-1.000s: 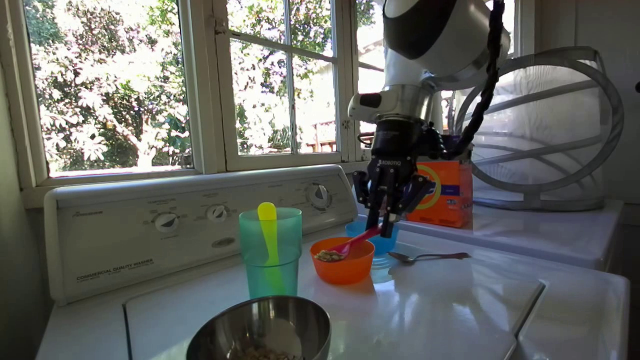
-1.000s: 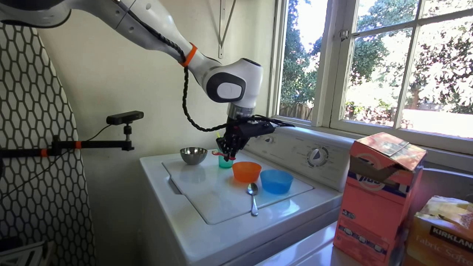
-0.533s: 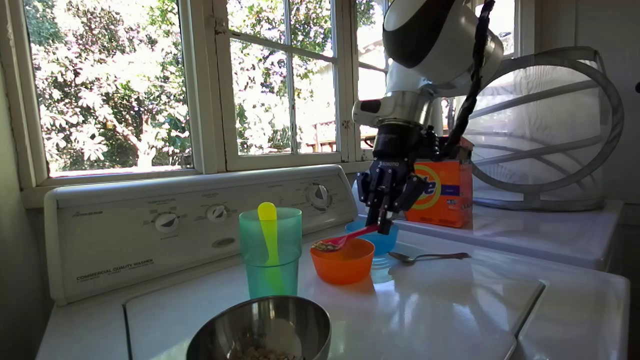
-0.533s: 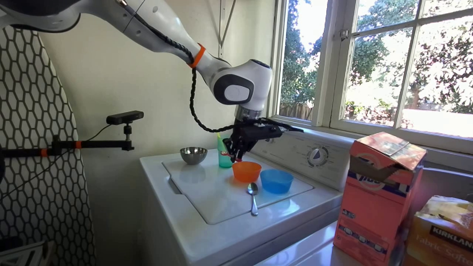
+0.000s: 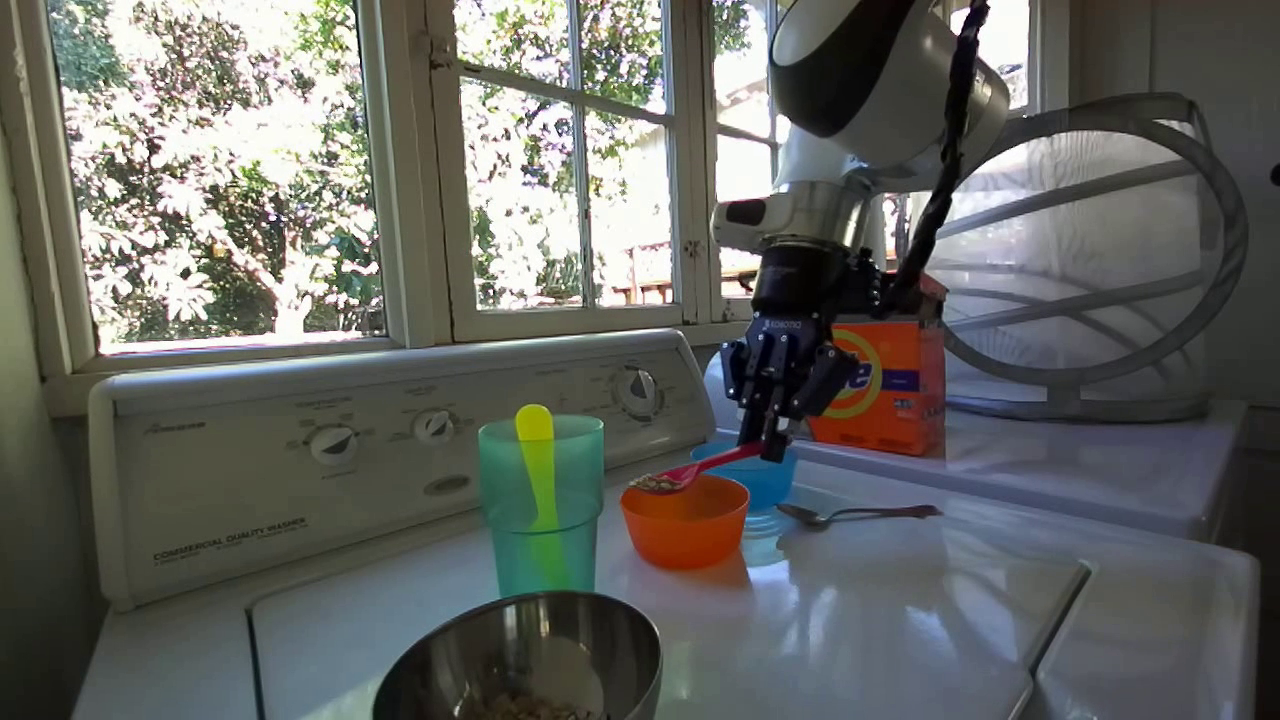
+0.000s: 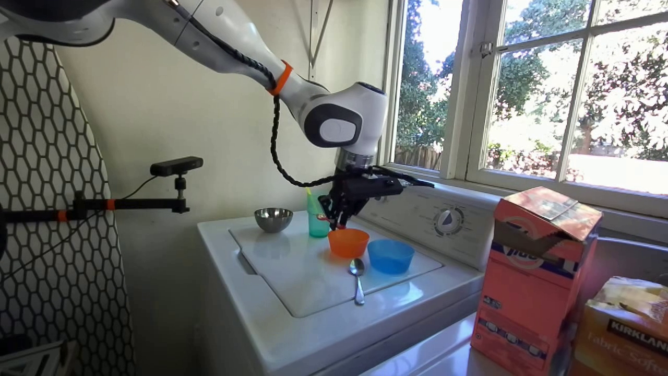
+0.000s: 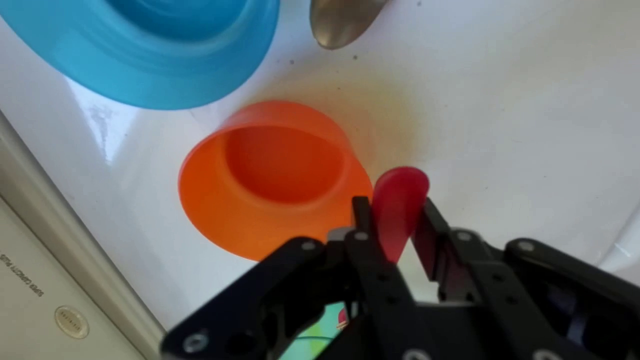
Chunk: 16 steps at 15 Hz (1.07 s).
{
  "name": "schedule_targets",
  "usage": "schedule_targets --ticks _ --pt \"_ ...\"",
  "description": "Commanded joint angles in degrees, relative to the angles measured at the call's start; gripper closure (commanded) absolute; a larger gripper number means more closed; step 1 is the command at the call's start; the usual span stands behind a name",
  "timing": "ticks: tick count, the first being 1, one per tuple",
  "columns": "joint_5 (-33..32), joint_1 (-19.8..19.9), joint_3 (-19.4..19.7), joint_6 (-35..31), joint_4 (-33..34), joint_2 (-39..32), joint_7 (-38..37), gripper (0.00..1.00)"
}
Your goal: Put the yellow knife in the green cup and then use the pink spoon to transfer a spoonful of contents from the silver bowl to the orange bowl
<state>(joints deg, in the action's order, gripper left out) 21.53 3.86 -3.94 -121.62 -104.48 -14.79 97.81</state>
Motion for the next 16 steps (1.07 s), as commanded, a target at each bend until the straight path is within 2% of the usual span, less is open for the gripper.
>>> schedule_targets --ticks 1,5,8,12,16 --pt "-0.94 0.92 1.19 0.07 2.27 -1.64 -3.22 0.94" --pt "-1.00 2.13 2.43 -0.28 3.59 -2.79 -6.16 0.94" --pt "-3.05 1.35 2.86 -7.22 2.37 -2.77 -9.80 0.94" --pt "-8.10 0.44 2.77 -14.20 1.45 -3.05 -14.19 0.94" --pt "-14.33 0.20 2.46 -15.74 -0.26 -2.26 -14.95 0.94"
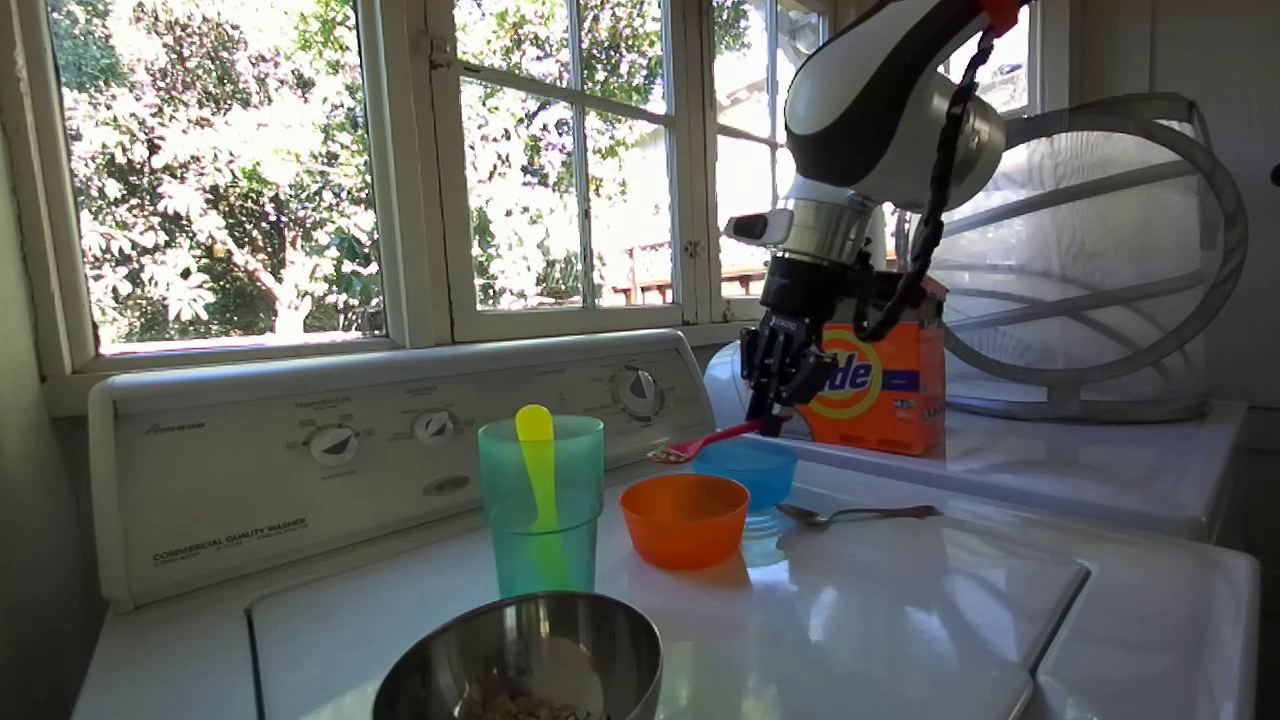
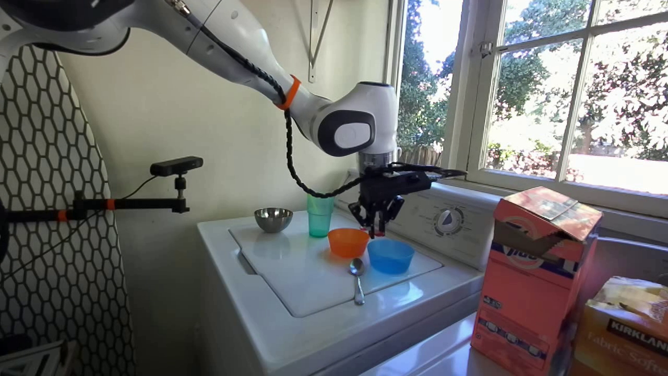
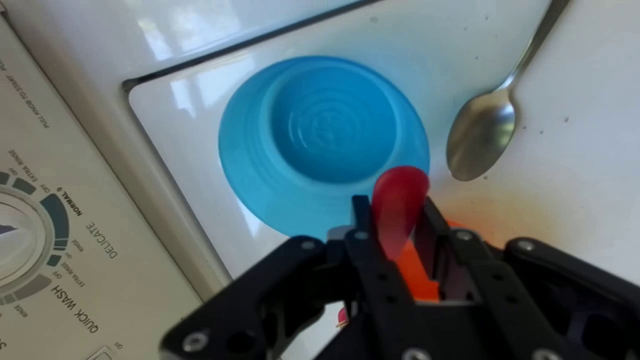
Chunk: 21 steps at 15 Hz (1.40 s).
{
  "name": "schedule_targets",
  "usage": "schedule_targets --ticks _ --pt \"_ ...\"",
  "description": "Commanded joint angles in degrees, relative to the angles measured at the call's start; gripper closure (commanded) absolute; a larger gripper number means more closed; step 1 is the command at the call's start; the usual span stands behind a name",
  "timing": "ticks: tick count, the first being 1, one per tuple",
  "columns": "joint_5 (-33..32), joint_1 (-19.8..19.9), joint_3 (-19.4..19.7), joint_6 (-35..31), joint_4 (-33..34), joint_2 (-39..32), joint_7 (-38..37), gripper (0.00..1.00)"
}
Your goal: Put the yellow knife in the green cup and then use the pink spoon to transfer a spoonful of contents from the silver bowl to the orange bowl
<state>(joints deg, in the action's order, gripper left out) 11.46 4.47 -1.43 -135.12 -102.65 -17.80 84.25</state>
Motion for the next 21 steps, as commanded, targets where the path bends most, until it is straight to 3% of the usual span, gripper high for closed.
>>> schedule_targets --ticks 1,12,15,20,21 --pt "-5.38 -0.41 -0.12 -2.64 -2.64 1.05 -1.02 0.94" --pt "-10.28 -0.04 -2.11 -9.61 -11.28 7.23 8.54 0.94" --pt "-11.95 -0.54 -1.54 -11.15 -13.74 9.41 9.37 0.94" --pt "-17.30 -1.67 -1.03 -19.43 -18.58 12.26 6.76 0.94" --pt "-14.92 -1.11 -1.37 -16.06 -14.79 9.87 8.26 0.94"
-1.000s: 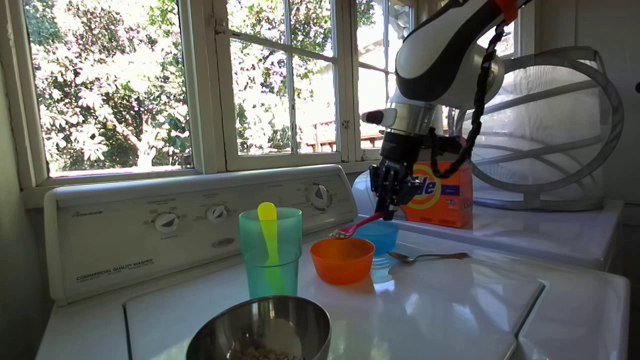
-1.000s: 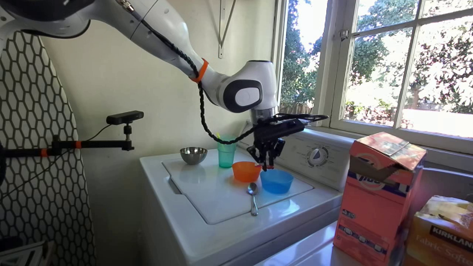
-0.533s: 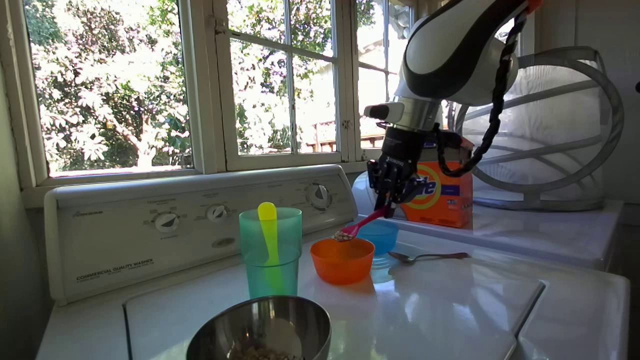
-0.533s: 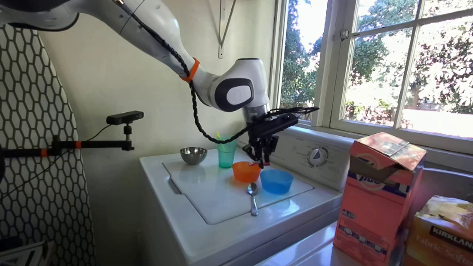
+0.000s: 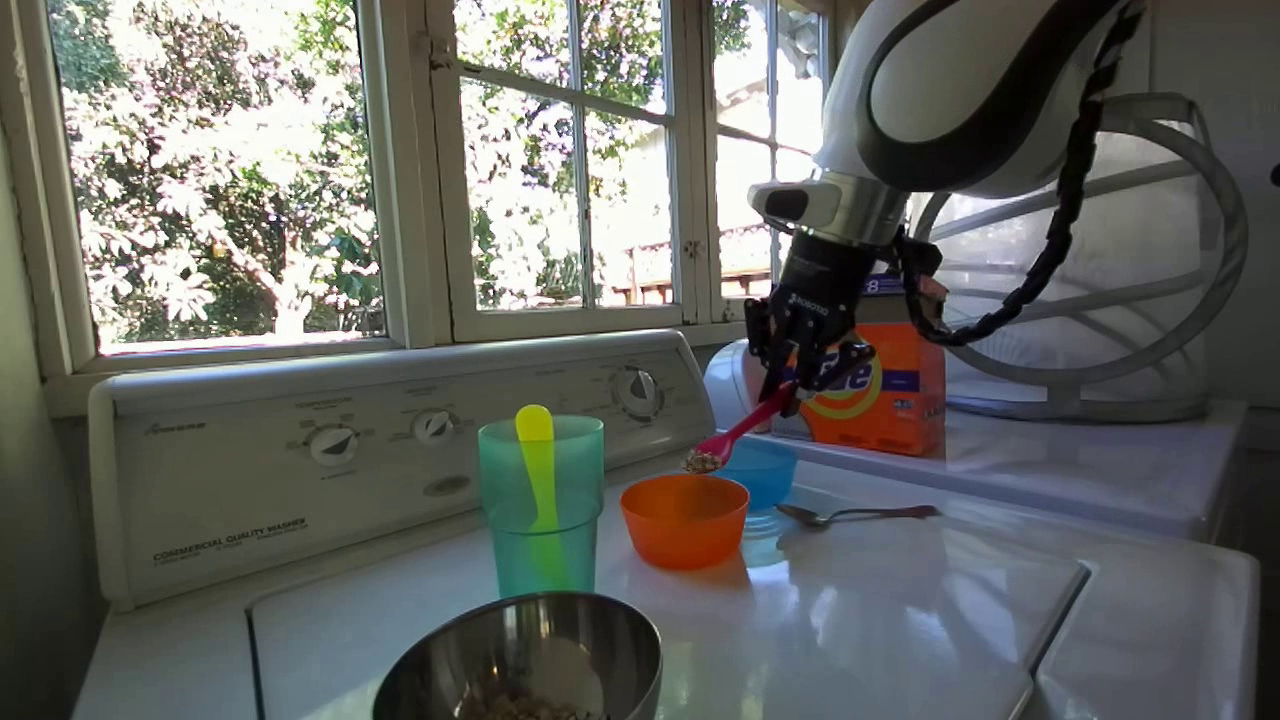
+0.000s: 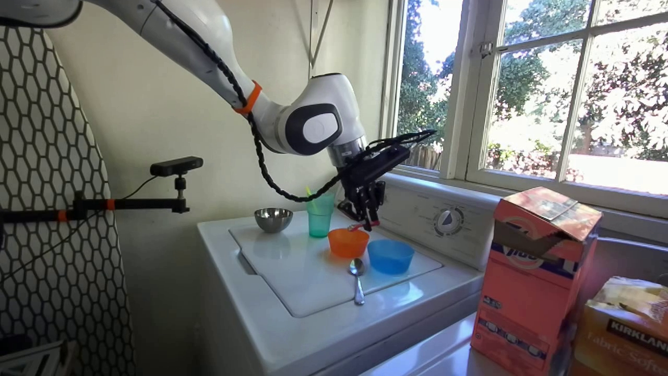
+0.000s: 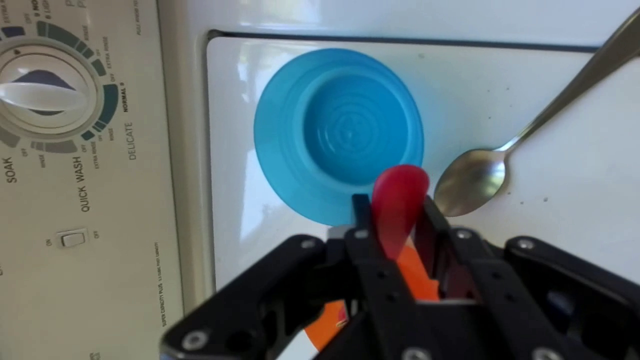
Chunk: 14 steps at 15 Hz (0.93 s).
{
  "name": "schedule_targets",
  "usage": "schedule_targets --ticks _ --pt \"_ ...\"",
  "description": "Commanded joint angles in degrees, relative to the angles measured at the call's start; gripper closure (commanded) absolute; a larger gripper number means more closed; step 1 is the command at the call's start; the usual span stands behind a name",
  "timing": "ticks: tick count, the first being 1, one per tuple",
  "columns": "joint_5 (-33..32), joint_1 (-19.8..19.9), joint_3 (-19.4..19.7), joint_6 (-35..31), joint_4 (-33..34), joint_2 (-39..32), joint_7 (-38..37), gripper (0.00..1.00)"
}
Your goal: Put the yellow knife in the green cup and then use the pink spoon to transfer a spoonful of contents from the silver bowl to the orange bowl
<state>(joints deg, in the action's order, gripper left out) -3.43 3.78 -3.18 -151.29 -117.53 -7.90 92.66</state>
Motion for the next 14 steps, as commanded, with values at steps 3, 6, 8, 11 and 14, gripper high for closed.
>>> schedule_targets --ticks 3,6,8,11,14 --pt "-0.18 -0.54 0.40 -0.30 -0.10 0.10 -0.32 0.75" --pt "-2.97 -1.00 1.04 -0.62 -0.41 0.54 -2.27 0.94" --pt "-6.40 -1.61 1.43 -1.59 -0.76 0.67 -3.77 0.94" --pt "-11.61 -2.36 1.48 -3.84 -1.74 1.03 -5.35 0.94" --pt "-12.28 -2.87 0.33 -7.44 -3.64 1.87 -3.30 0.94"
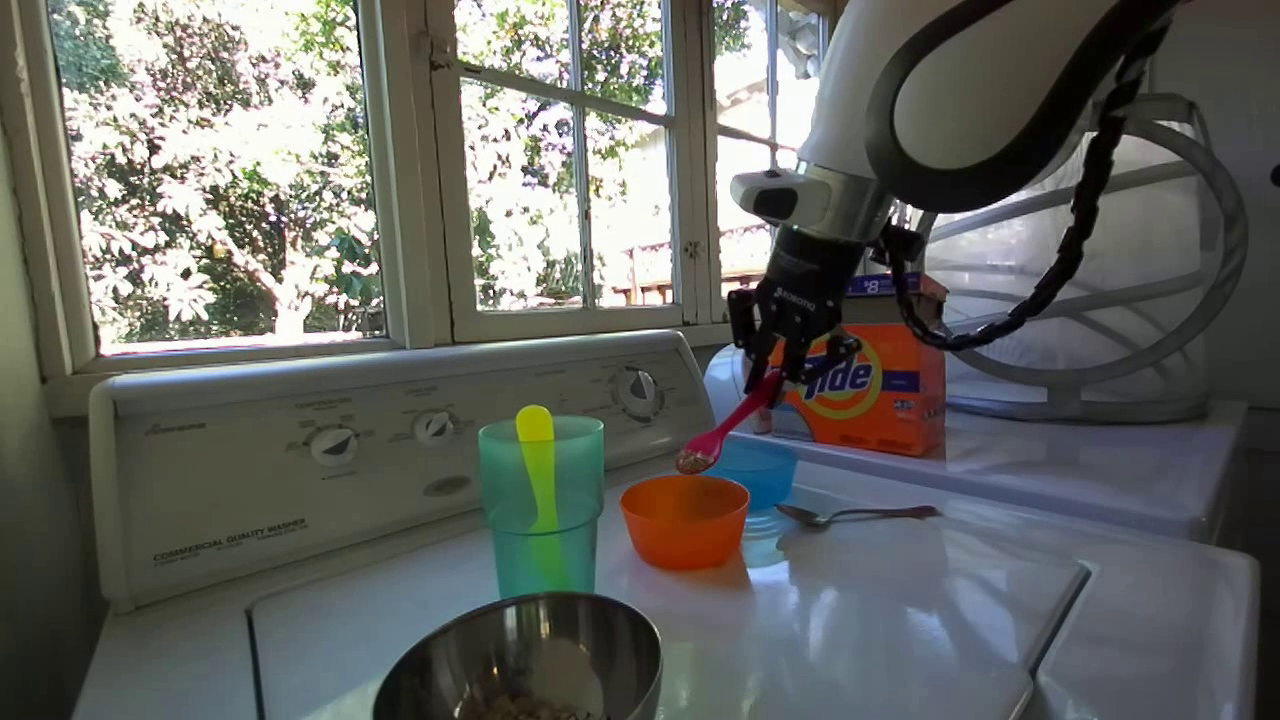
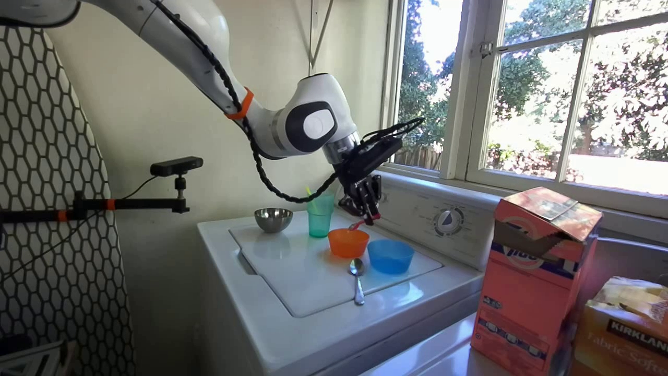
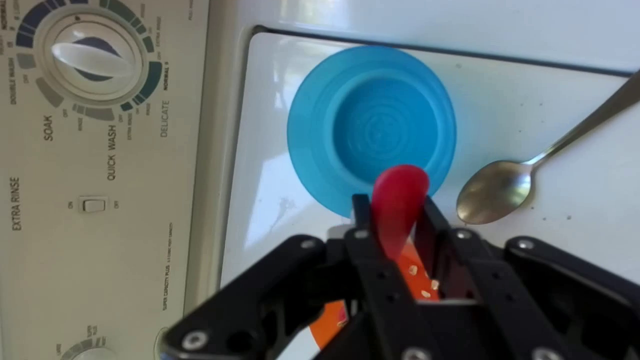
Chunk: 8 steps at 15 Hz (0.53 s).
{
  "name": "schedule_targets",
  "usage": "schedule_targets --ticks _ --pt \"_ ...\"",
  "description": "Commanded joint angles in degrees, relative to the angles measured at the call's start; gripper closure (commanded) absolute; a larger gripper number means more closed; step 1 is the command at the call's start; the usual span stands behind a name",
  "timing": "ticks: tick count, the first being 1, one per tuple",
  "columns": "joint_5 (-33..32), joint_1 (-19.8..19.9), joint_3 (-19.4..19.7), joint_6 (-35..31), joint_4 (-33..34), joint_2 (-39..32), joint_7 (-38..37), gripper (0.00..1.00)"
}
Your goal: Put the yellow knife in the green cup and then use the pink spoon to transfer a spoonful of contents from the silver bowl to the orange bowl
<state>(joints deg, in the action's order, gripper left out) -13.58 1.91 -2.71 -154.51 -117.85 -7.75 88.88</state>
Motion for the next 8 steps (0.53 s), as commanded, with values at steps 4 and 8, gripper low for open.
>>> schedule_targets --ticks 4,8 --pt "-7.18 -2.27 0.08 -6.48 -5.49 2.72 0.56 0.94" --pt "-14.74 -2.69 1.30 -4.91 -6.74 3.80 -1.16 0.94"
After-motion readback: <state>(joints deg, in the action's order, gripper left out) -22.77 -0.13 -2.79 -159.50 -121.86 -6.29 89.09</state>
